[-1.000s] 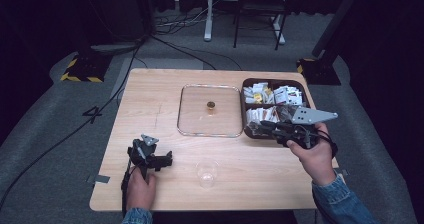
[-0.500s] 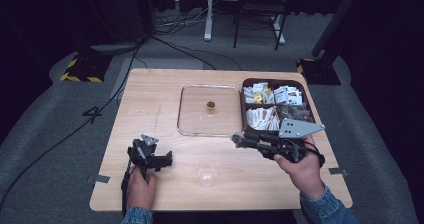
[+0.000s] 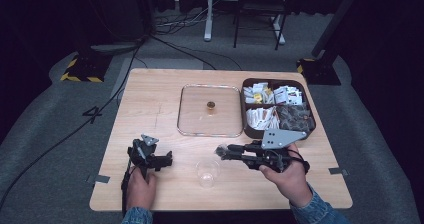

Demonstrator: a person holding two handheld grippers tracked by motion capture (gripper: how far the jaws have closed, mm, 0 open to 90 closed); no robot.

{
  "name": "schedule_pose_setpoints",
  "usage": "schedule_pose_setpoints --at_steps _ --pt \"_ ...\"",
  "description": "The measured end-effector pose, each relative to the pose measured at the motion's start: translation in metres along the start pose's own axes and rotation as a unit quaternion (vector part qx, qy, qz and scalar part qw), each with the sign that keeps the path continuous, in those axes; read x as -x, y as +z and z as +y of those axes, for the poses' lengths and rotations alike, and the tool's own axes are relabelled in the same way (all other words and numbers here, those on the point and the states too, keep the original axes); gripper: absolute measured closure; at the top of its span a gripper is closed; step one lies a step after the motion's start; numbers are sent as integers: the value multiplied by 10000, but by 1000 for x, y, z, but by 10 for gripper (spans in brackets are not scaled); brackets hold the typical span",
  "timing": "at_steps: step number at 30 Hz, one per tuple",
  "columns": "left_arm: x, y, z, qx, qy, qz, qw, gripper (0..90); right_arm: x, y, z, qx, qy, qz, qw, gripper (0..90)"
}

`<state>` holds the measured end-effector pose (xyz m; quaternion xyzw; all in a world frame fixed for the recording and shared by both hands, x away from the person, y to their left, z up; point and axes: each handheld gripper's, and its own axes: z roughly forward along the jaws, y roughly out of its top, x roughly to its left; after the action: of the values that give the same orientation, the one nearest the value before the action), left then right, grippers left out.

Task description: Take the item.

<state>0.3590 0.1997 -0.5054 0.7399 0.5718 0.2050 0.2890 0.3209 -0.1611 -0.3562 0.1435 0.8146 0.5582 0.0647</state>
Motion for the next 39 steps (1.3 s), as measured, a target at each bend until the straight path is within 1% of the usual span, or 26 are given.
schedule_pose_setpoints --at_steps 7,10,12,13,14,15,16,19,23,39 --pt "1 0 0 -9 -17 17 10000 0 -3 9 -2 -42 -33 53 10000 791" --pt "1 0 0 -8 -19 17 10000 0 -2 18 -5 -95 -36 73 9999 791" --pt "1 0 0 -7 -20 24 10000 0 -2 20 -6 -113 -45 80 9999 791" --pt "1 0 0 -8 -16 24 10000 0 -2 22 -7 -142 -58 87 9998 791" --pt "1 0 0 -8 -17 22 10000 0 -3 29 -10 -216 -58 124 9997 791" --pt "1 0 0 -9 -15 23 10000 0 -3 29 -10 -216 -58 124 9997 791" --pt "1 0 0 -7 -18 21 10000 0 -3 36 -14 -297 -66 157 9994 791" --pt "1 0 0 -4 -9 22 10000 0 -3 41 -17 -360 -75 181 9992 791" --pt "1 0 0 -3 -14 20 10000 0 -5 52 -24 -534 -84 247 9982 791" --pt "1 0 0 -8 -18 17 10000 0 -8 67 -37 -853 -158 288 9958 791"
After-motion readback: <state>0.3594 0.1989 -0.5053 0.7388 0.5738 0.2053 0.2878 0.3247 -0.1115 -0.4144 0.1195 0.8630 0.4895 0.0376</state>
